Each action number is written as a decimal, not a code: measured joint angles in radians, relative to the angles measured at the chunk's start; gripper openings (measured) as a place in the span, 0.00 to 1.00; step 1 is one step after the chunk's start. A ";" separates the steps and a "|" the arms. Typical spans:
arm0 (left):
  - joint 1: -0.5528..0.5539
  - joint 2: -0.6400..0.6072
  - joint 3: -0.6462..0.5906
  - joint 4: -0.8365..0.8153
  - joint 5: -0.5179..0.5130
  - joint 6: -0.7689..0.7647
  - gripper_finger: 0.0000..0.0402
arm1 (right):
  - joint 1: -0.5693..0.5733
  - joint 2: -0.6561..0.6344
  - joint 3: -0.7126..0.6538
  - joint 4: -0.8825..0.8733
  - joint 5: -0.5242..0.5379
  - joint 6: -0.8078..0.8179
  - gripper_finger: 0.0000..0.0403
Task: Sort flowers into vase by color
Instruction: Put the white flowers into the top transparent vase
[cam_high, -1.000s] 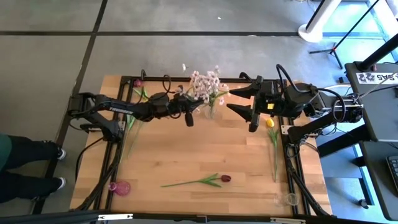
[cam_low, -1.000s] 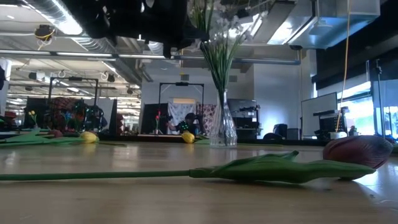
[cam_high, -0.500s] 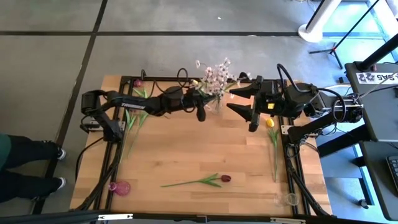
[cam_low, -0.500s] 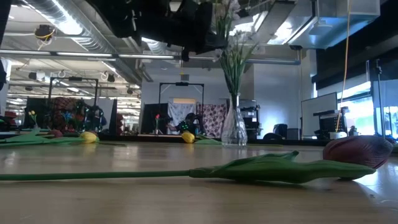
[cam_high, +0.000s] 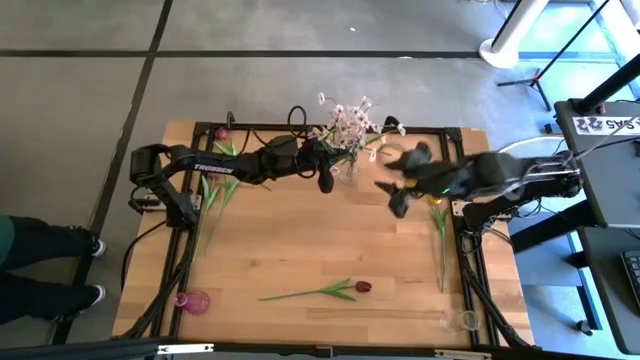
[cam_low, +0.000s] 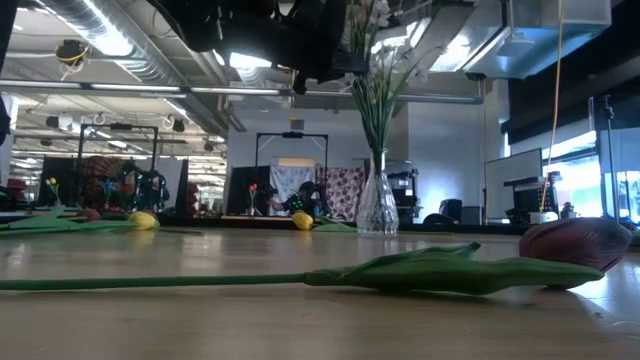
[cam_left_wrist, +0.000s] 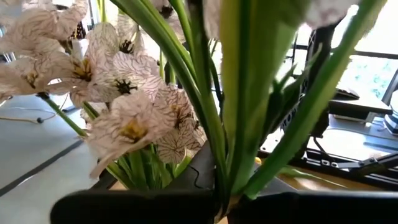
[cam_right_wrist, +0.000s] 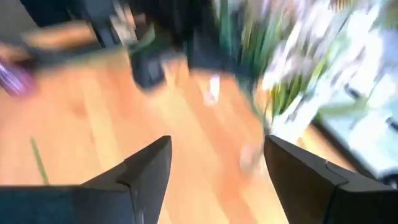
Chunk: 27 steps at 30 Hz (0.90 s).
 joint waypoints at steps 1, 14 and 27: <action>0.001 0.000 0.000 0.000 0.000 0.000 0.01 | -0.003 0.000 -0.048 0.010 -0.007 0.007 0.63; 0.018 -0.002 0.002 -0.032 0.002 -0.102 0.01 | -0.350 0.011 -0.866 1.007 -0.223 -0.229 0.78; 0.019 -0.003 0.002 -0.038 -0.027 -0.143 0.01 | -0.698 0.437 -0.878 1.574 -0.714 -0.397 0.71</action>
